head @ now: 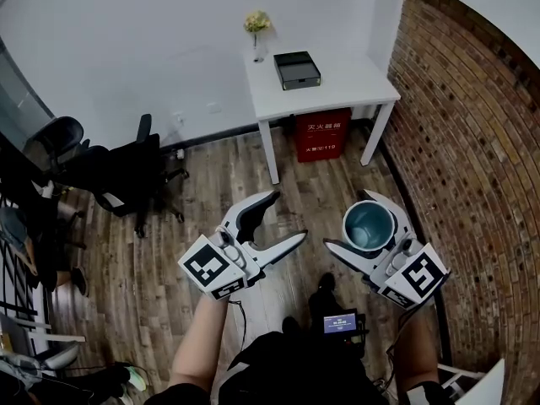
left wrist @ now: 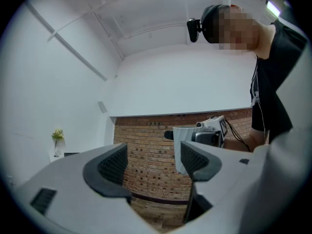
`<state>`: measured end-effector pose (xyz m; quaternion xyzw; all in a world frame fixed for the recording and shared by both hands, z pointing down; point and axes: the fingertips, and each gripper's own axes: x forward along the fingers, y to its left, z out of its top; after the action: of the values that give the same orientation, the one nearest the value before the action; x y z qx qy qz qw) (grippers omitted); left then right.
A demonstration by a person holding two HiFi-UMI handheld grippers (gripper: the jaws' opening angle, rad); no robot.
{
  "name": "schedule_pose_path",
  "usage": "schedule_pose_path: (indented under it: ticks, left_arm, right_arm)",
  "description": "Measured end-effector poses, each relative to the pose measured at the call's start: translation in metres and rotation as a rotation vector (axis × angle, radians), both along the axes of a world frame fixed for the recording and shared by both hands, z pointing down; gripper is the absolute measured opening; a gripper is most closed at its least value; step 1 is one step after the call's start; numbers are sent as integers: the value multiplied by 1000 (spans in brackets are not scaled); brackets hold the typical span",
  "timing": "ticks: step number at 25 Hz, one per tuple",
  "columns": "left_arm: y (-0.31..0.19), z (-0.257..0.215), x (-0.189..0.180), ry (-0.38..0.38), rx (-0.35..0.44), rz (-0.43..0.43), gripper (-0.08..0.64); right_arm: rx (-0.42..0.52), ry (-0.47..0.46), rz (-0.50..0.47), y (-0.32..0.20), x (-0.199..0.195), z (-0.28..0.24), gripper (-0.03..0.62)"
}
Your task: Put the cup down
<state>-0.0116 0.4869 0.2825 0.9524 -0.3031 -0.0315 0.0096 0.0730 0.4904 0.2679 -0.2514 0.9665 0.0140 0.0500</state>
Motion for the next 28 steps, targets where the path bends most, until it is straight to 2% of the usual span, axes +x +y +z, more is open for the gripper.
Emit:
schedule_pose_path:
  ticks: [11,28]
  left_arm:
    - [-63,17,4,-16,0,-27,331]
    - [-239,14,29,-2,-7,-82,331]
  right_arm:
    - [17,29,-17,-68,3,15,419]
    - [5,28,-55,-248,30,18,419]
